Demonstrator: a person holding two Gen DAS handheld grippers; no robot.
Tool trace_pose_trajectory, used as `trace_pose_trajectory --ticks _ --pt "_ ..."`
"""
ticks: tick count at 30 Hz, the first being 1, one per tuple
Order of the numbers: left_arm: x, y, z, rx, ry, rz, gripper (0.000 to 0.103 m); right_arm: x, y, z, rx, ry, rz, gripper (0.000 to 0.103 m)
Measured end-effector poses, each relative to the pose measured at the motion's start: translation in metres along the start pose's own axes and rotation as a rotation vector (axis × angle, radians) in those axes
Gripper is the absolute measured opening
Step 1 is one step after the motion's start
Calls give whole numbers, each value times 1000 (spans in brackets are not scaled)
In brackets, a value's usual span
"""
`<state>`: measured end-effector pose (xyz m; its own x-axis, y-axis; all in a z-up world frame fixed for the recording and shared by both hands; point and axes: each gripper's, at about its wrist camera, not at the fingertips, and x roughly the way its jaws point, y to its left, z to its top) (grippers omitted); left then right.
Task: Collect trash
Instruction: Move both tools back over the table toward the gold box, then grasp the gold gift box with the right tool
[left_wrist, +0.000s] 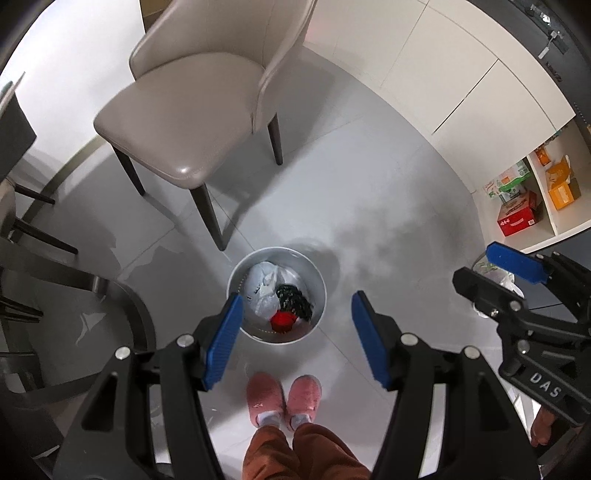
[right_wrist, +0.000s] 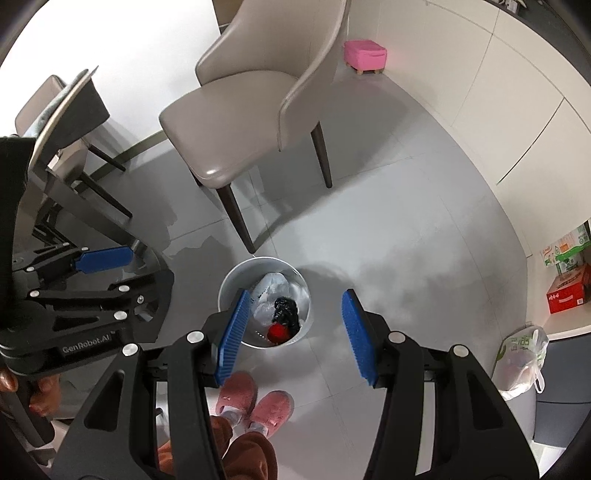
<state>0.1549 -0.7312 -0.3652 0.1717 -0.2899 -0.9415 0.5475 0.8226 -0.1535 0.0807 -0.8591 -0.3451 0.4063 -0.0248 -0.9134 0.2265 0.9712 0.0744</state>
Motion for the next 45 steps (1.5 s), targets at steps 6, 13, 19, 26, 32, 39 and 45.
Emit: trace_pose_trajectory --ticks 6,13,19,26,32,39,45 --pt "-55 15 -3 -29 -42 34 61 -35 26 10 -53 -27 38 51" --pt "-136 51 -30 -150 -91 119 61 -88 93 27 -212 -67 158 51" --pt "-208 93 -77 -325 -163 215 61 -129 160 40 -389 -126 270 50" --pt "-271 146 -150 -539 -229 338 61 -165 246 37 -578 -174 391 50" --pt "-301 200 -203 -680 -259 387 61 -181 319 24 -687 -178 452 50" --pt "-321 269 -225 -661 -267 384 61 -173 405 4 -703 -163 441 50" --pt "-322 322 -220 -540 -251 338 61 -153 449 -5 -614 -143 362 50"
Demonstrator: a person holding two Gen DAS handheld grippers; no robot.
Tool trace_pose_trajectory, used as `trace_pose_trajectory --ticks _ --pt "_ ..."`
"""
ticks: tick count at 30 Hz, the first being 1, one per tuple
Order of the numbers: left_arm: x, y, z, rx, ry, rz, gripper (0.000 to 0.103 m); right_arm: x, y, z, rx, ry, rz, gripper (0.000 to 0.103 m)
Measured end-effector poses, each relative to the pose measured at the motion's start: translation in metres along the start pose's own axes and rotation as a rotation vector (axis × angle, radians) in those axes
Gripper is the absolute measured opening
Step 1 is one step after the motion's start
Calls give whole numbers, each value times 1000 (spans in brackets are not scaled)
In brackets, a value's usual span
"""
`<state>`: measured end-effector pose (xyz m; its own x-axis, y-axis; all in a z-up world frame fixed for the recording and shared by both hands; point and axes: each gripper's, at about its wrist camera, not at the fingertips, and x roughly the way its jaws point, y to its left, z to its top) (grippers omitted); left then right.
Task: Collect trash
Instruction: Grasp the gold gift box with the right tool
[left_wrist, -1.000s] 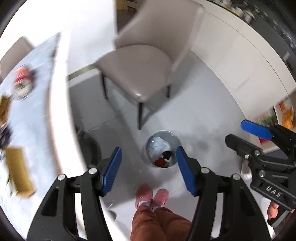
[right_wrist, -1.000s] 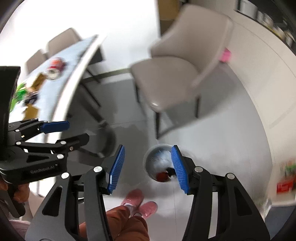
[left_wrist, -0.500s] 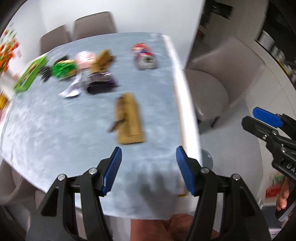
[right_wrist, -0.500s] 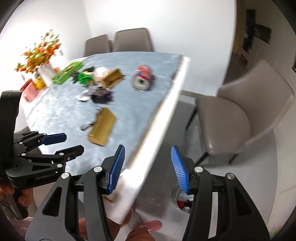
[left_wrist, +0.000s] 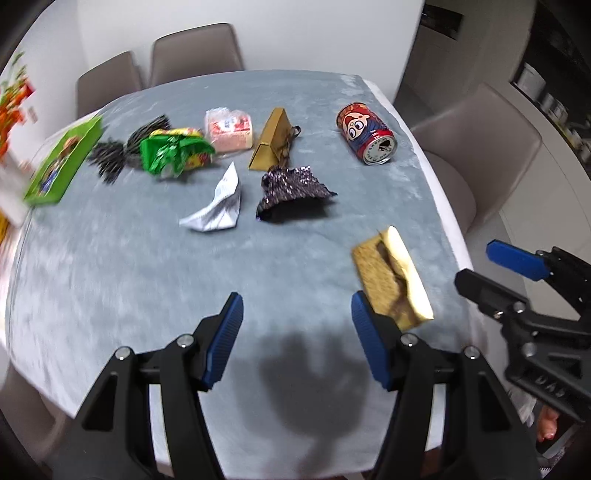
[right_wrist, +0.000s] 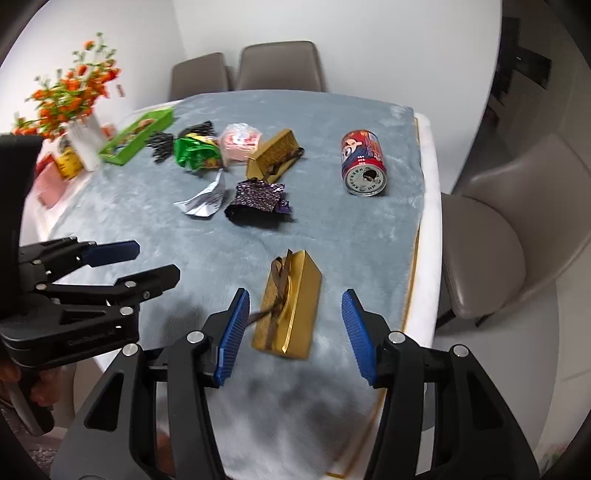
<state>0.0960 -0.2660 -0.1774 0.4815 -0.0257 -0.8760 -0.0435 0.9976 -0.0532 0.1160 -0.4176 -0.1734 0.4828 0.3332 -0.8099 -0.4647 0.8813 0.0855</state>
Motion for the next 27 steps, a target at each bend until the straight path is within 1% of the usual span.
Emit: trace_pose_trajectory --ticks 5,8,11,16,19,22,27 --pt "21 7 8 64 14 -46 61 26 6 -4 59 41 -53 50" --pt "33 9 6 68 35 -68 61 42 6 -9 68 71 -69 51" --pt "47 10 1 63 64 -83 62 58 6 -15 75 94 -67 51" --pt "64 12 -8 57 99 -85 61 82 9 -23 62 121 -79 51" --pt "67 15 -10 46 102 -81 61 93 12 -27 49 131 -77 54" --pt "69 18 -11 45 102 -66 61 103 16 -28 33 141 -81 54" --pt "66 25 -7 34 96 -55 61 99 17 -19 35 125 -75 53"
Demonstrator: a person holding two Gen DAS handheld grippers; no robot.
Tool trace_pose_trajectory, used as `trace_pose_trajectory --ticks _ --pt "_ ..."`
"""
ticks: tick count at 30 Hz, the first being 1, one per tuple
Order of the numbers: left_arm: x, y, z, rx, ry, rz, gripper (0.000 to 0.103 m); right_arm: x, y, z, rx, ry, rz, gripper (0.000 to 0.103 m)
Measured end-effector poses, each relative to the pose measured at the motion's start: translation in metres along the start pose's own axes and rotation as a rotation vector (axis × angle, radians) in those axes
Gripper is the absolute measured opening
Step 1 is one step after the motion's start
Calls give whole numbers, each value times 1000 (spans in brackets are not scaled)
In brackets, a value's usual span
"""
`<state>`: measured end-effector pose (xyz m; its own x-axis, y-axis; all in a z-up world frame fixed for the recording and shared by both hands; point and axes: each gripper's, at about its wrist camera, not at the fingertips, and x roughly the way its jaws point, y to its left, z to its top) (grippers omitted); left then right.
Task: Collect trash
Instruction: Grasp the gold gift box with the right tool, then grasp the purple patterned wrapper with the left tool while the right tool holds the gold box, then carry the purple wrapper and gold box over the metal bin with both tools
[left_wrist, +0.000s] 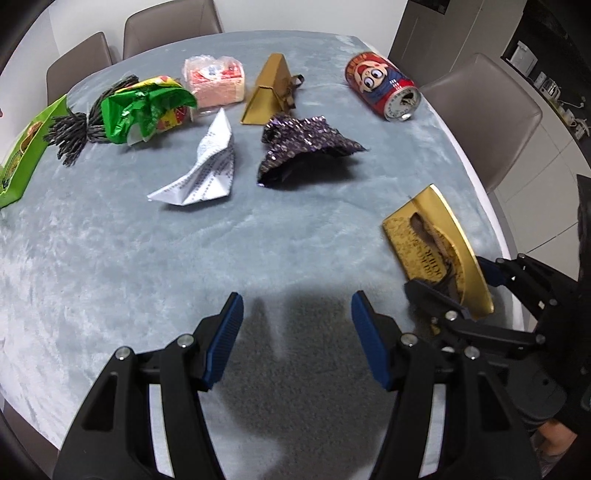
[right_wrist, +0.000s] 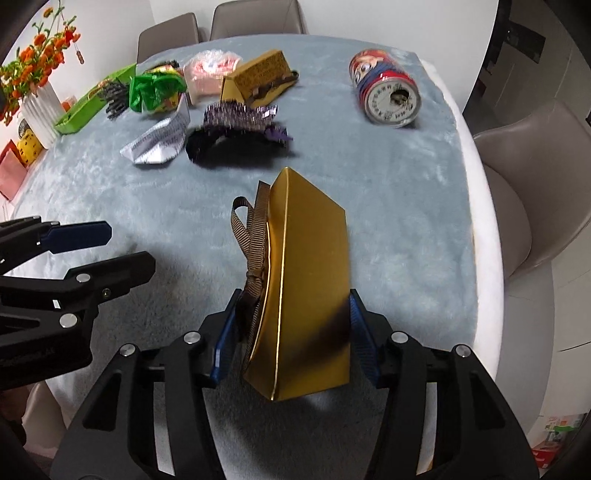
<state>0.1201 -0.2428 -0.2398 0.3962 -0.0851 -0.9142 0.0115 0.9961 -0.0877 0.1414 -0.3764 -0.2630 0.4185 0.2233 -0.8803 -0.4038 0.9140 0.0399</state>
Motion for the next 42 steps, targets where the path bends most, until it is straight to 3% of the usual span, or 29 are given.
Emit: trace_pose_trajectory --ticks 11,19,25,30,33,42 --pt "-9 8 41 -5 -65 4 61 -16 -10 42 -3 -57 -28 53" --pt "20 10 80 5 -70 -5 61 -1 -24 67 10 -57 -45 53" --pt "36 8 90 15 -63 -3 59 12 -30 76 22 -44 -48 53" --pt "42 7 95 34 -66 -21 13 14 -30 80 28 -46 -43 53" --pt "35 2 94 70 -86 -11 5 11 -28 80 29 -49 -42 53" --pt "0 -5 85 103 -129 -25 3 -14 -21 74 40 -76 -49 53"
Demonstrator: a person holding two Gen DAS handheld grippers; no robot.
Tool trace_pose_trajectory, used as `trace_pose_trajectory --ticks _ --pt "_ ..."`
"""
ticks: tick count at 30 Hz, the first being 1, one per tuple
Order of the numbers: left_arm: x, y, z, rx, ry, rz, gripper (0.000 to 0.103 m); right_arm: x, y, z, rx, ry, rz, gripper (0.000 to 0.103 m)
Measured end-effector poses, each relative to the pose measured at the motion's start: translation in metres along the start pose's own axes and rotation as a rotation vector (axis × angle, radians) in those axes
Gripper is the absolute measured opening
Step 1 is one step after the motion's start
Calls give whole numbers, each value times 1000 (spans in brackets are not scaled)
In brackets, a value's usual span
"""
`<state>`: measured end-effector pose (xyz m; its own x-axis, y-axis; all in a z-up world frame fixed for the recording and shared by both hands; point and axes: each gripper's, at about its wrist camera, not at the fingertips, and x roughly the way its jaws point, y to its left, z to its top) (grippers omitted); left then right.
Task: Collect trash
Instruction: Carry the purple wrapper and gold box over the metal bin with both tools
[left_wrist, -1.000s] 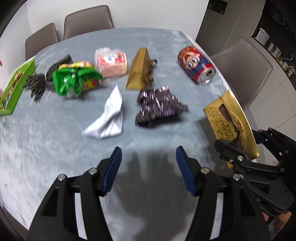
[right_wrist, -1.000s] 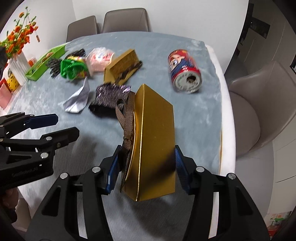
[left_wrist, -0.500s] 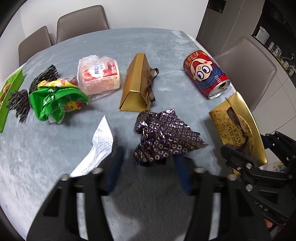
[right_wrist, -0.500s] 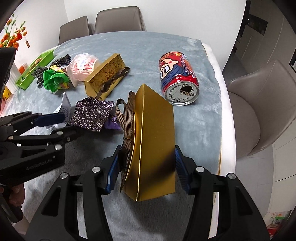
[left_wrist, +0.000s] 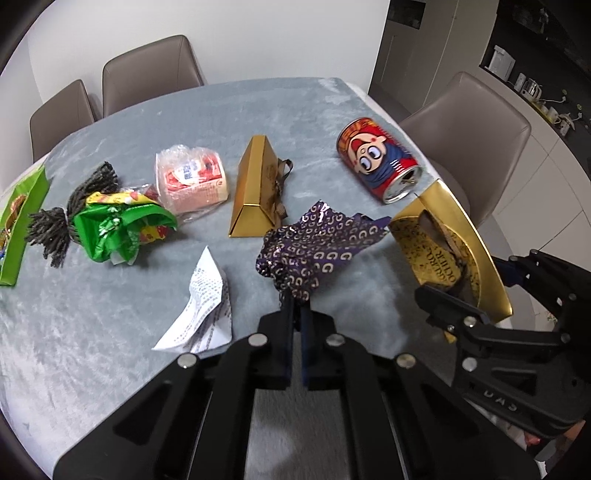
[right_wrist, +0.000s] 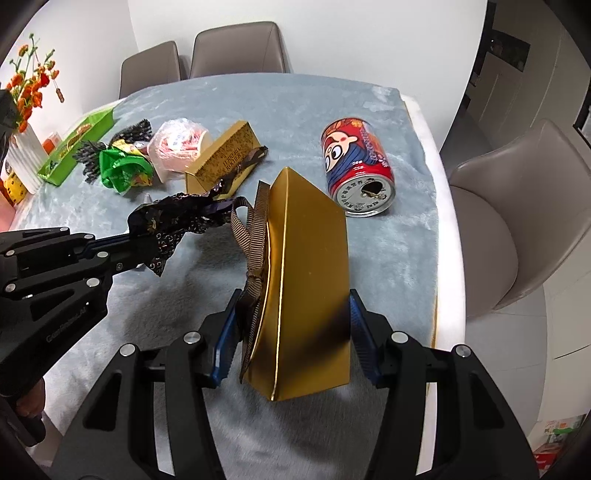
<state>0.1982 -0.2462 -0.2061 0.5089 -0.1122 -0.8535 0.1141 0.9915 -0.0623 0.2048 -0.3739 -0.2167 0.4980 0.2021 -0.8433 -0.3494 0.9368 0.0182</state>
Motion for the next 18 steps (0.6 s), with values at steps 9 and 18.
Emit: trace_pose_trajectory --ticks 9,18 --pt "-37 -35 -8 118 -27 -64 3 -50 -16 -28 90 -51 -67 53" --pt "-45 -139 -17 311 -27 -196 3 -107 -91 -96 287 -71 -196 53"
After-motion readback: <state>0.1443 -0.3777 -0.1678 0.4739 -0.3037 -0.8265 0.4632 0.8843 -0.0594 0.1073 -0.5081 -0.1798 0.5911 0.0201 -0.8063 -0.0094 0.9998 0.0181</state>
